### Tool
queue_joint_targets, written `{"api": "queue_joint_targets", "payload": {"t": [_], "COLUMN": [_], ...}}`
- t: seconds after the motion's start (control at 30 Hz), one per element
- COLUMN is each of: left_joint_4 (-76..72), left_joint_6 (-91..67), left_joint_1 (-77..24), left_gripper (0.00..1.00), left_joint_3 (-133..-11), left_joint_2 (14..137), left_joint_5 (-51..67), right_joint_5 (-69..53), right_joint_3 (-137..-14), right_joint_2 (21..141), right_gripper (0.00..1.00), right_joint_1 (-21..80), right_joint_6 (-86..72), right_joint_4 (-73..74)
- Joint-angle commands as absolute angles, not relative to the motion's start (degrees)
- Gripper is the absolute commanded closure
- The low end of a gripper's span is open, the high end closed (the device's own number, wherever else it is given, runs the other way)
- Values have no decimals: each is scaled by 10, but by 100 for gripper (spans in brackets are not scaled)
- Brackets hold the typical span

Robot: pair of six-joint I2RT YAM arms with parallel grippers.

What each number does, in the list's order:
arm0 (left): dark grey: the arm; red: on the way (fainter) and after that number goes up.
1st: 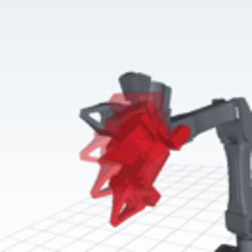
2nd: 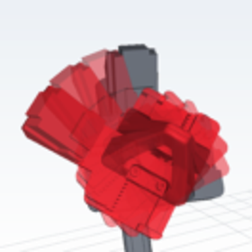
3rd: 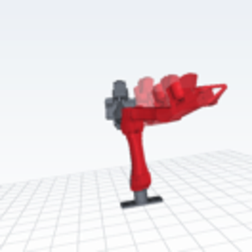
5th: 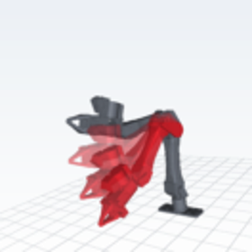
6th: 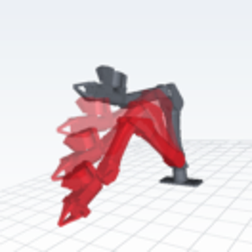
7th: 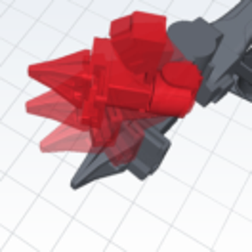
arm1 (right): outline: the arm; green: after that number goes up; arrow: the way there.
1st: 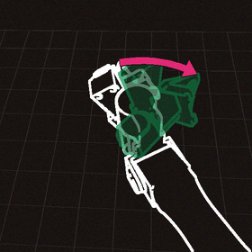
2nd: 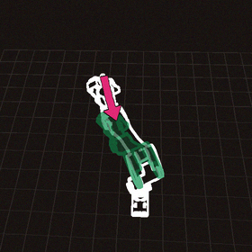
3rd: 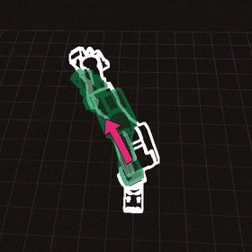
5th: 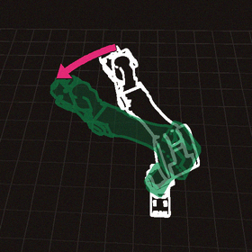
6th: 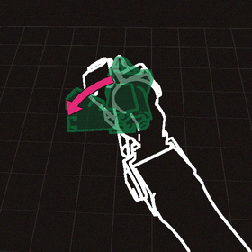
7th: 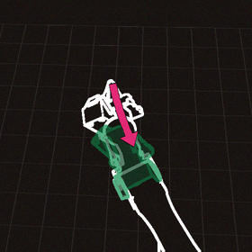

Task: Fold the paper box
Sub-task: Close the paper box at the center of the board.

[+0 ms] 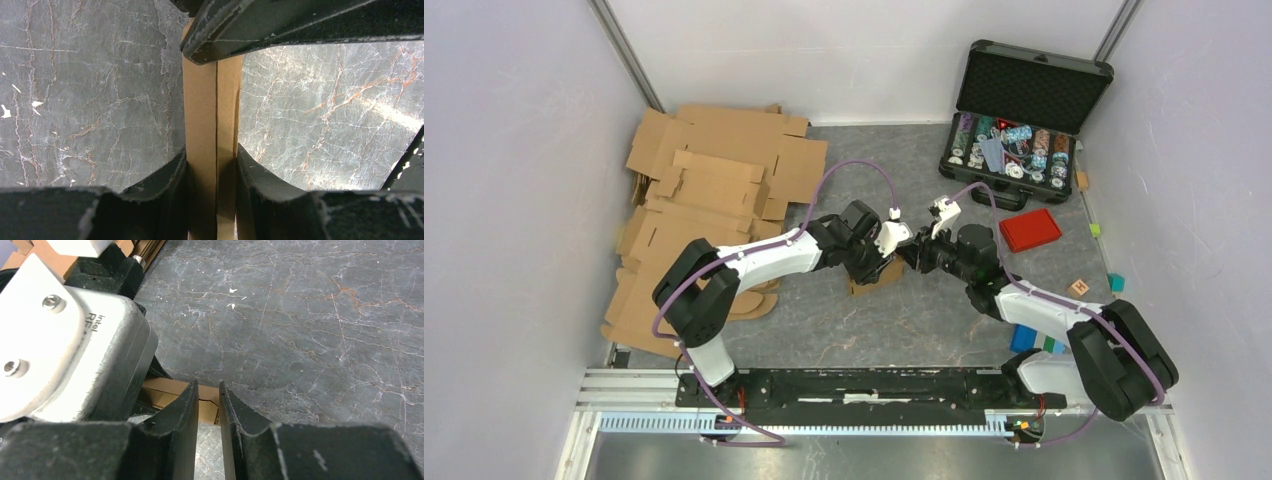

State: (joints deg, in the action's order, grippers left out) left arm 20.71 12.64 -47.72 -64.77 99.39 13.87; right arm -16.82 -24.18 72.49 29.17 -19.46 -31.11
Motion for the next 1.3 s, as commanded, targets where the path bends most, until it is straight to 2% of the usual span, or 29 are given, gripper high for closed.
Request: {"api": "queue_joint_targets", "payload": {"t": [0.0,0.1,0.3,0.37,0.77,1.03,1.27], "left_joint_4": [208,207,207,207,207,207,209], "left_joint_6": [134,134,134,135,135,135,136], "left_joint_1": [-480,-480,-480,-480,-479,-480,-480], "left_gripper": [91,91,91,91,91,91,91], "left_joint_3": [-654,-655,-654,-654,-654,-655,-656], "left_joint_2": [1014,1016,1015,1014,1013,1017,1018], "left_joint_5": [139,140,142,142,144,145,144], "right_joint_5": [-182,-191,-213,-227,-240,-254,-260], "right_joint_3": [-256,-263,-280,-283,-299,-323,-323], "right_joint_2": [726,721,733,739,737,741,748], "right_gripper": [72,67,48,48,49,60,65], "right_joint_1": [291,291,290,289,289,287,285], "right_joint_6": [-192,-196,-236,-266,-303,-325,-349], "right_joint_4": [-255,-250,-241,-251,-256,-236,-234]}}
